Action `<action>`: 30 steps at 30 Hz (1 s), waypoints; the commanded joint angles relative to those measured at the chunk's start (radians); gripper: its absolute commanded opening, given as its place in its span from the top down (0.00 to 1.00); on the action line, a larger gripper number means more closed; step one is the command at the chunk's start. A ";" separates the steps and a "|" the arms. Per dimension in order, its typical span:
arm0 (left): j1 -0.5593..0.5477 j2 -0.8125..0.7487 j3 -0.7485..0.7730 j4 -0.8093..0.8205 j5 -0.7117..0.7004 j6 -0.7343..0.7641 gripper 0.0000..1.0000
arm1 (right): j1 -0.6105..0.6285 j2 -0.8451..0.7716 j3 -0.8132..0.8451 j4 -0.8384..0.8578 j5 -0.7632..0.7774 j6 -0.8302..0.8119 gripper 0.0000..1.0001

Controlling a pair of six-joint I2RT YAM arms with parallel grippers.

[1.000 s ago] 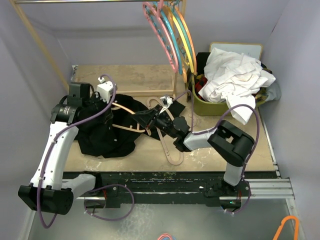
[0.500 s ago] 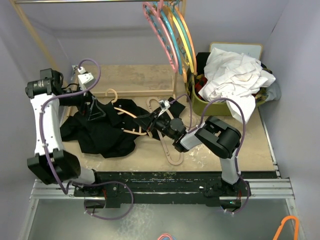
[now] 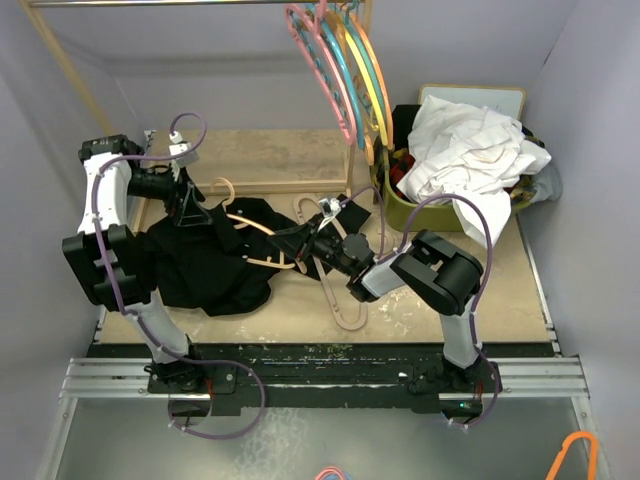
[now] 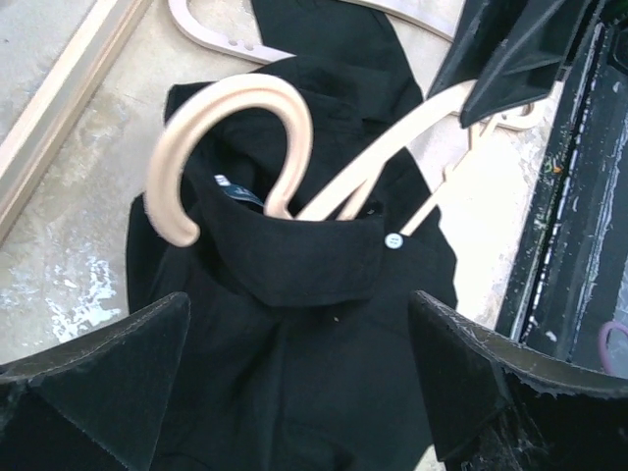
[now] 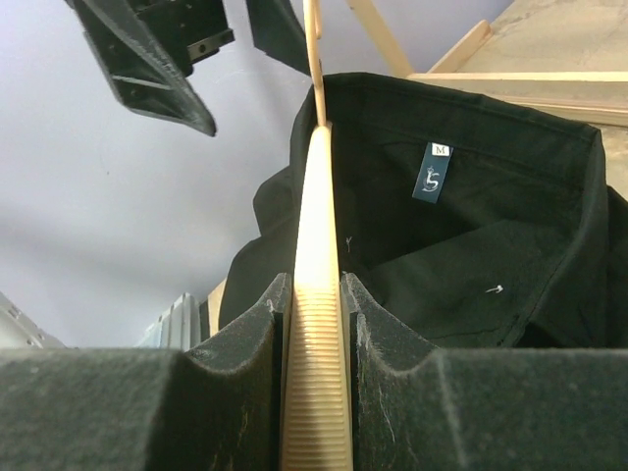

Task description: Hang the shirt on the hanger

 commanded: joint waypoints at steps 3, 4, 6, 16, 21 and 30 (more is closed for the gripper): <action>-0.019 0.083 0.088 -0.016 0.052 0.057 0.11 | -0.014 -0.004 0.058 0.363 -0.028 -0.010 1.00; -0.025 0.090 0.079 -0.016 0.054 0.061 0.14 | -0.014 -0.005 0.059 0.360 -0.029 -0.011 1.00; -0.038 0.099 0.058 -0.016 0.059 0.072 0.19 | -0.016 -0.010 0.064 0.356 -0.030 -0.014 1.00; -0.064 0.165 0.010 -0.015 0.057 0.121 0.16 | -0.027 -0.043 0.058 0.355 -0.036 0.001 1.00; -0.063 0.142 -0.039 -0.016 0.064 0.158 0.27 | -0.043 -0.066 0.040 0.370 -0.012 0.019 1.00; -0.067 0.096 -0.090 -0.017 0.086 0.187 1.00 | -0.057 -0.097 0.042 0.370 -0.033 0.041 1.00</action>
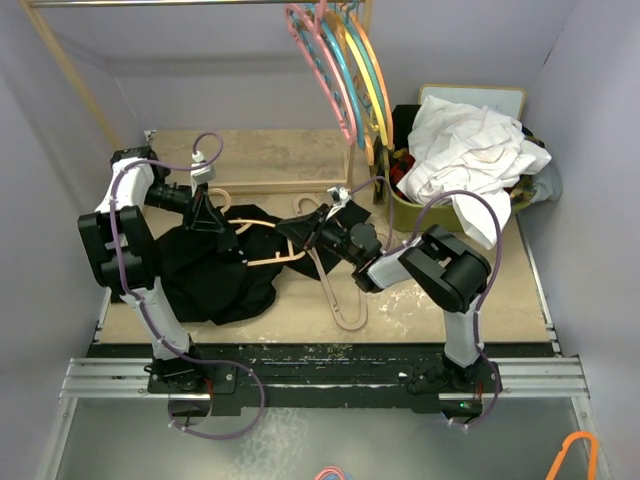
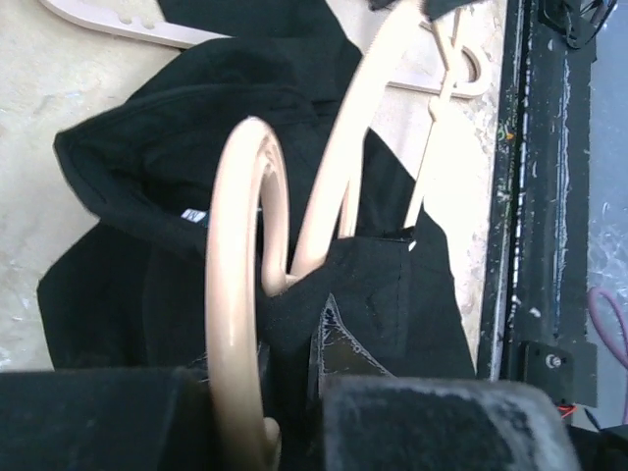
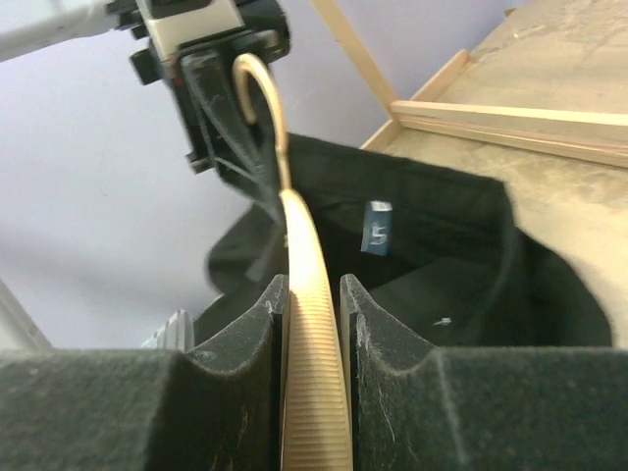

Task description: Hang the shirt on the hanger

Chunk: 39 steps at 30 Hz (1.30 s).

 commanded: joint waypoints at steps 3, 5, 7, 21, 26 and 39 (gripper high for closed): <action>-0.006 -0.139 -0.039 -0.004 0.081 0.049 1.00 | -0.007 -0.098 0.018 0.383 0.003 0.034 1.00; -0.006 -0.201 -0.031 -0.004 0.104 0.043 1.00 | -0.012 -0.132 0.015 0.370 -0.013 0.048 1.00; -0.006 -0.283 -0.022 -0.004 0.128 0.019 1.00 | -0.021 -0.173 0.003 0.346 -0.020 0.051 1.00; 0.022 -0.583 0.072 0.017 0.200 -0.210 1.00 | -0.082 -0.524 -0.253 0.055 -0.063 -0.111 0.00; 0.021 -0.649 0.065 0.054 0.199 -0.296 1.00 | 0.014 -0.721 -0.352 -0.156 0.184 -0.271 0.04; 0.019 -0.736 0.015 0.124 0.241 -0.431 1.00 | 0.042 -0.472 -0.206 -0.154 0.238 -0.246 0.22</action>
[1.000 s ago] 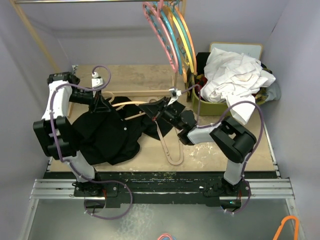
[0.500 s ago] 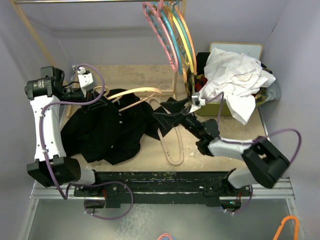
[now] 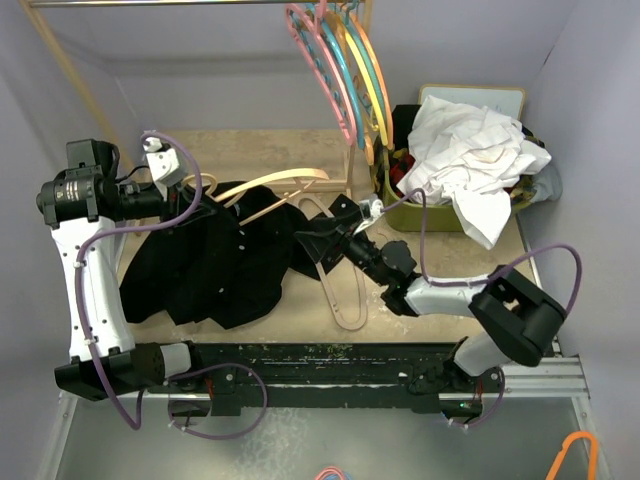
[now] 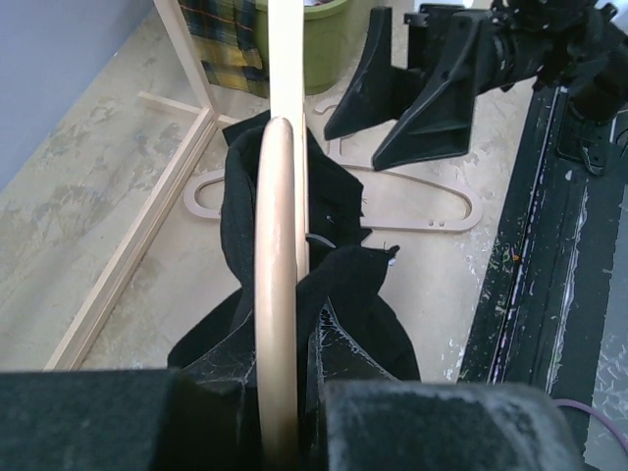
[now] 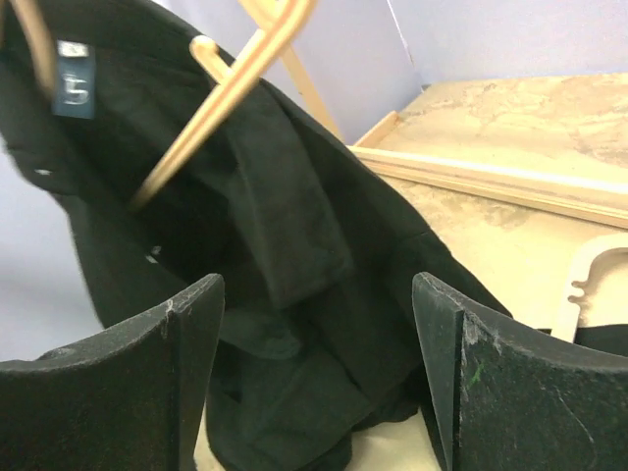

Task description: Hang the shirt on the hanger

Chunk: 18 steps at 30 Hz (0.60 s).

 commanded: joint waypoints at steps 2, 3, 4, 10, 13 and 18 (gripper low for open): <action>0.003 -0.039 -0.025 0.062 0.076 -0.059 1.00 | 0.006 0.069 0.114 0.059 0.013 -0.037 0.23; 0.004 -0.041 -0.028 0.060 0.074 -0.058 1.00 | 0.006 0.082 0.126 0.058 0.001 -0.033 0.23; 0.004 -0.040 -0.030 0.057 0.072 -0.056 1.00 | 0.005 0.093 0.137 0.053 -0.010 -0.028 0.23; 0.004 -0.053 -0.040 0.069 0.029 -0.048 1.00 | 0.008 0.163 0.175 0.016 -0.057 0.005 0.29; 0.005 -0.057 -0.054 0.096 0.000 -0.073 1.00 | 0.009 0.195 0.186 0.004 -0.071 0.016 0.34; 0.004 -0.060 -0.061 0.077 -0.023 -0.045 1.00 | 0.017 0.231 0.194 0.004 -0.079 0.032 0.60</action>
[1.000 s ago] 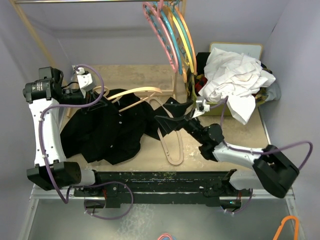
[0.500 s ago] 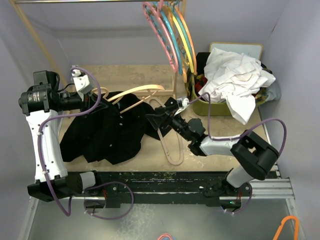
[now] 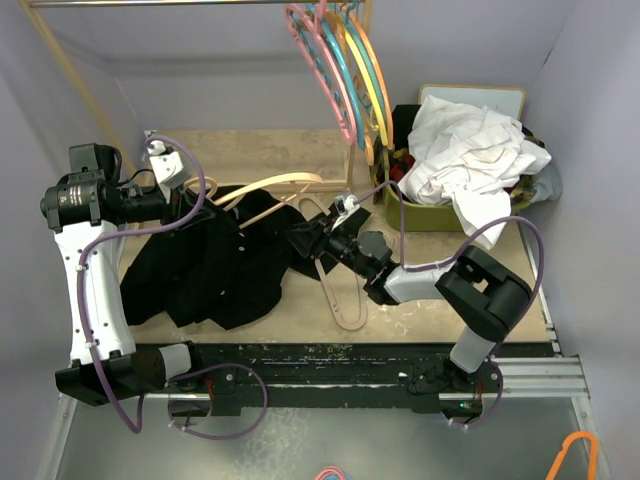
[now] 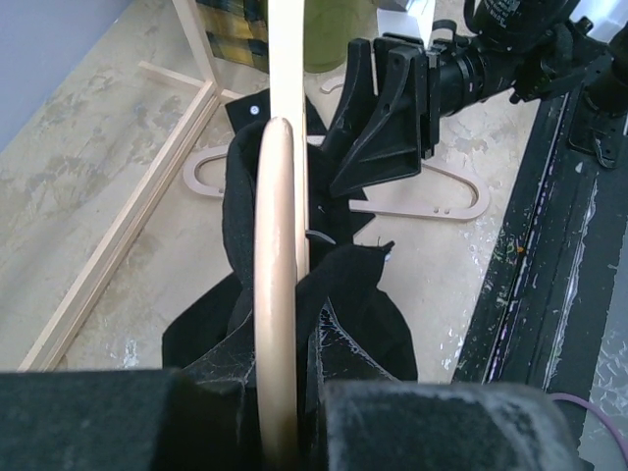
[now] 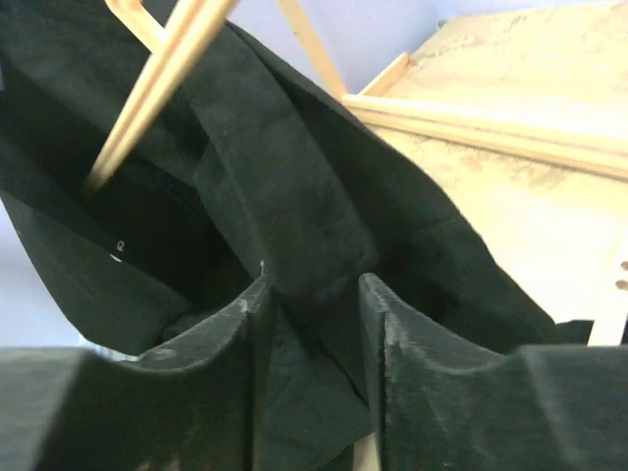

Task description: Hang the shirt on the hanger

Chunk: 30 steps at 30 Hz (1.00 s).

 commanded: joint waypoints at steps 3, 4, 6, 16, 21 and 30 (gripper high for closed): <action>0.004 -0.027 -0.010 0.011 -0.005 0.034 1.00 | 0.012 0.020 0.042 0.051 -0.033 0.028 0.88; 0.005 -0.027 -0.012 0.005 -0.015 0.042 1.00 | 0.012 0.013 0.036 0.061 -0.035 0.033 1.00; 0.005 -0.023 -0.009 -0.016 -0.040 0.067 1.00 | 0.008 -0.019 0.003 0.082 0.016 0.055 1.00; 0.002 -0.048 0.025 -0.127 -0.175 0.253 1.00 | -0.151 -0.193 -0.104 -0.052 0.057 0.114 1.00; -0.002 -0.056 0.050 -0.127 -0.243 0.276 1.00 | -0.195 -0.242 -0.101 -0.167 0.024 0.075 1.00; -0.006 -0.051 0.034 -0.127 -0.318 0.300 1.00 | -0.265 -0.254 -0.053 -0.271 -0.020 0.065 1.00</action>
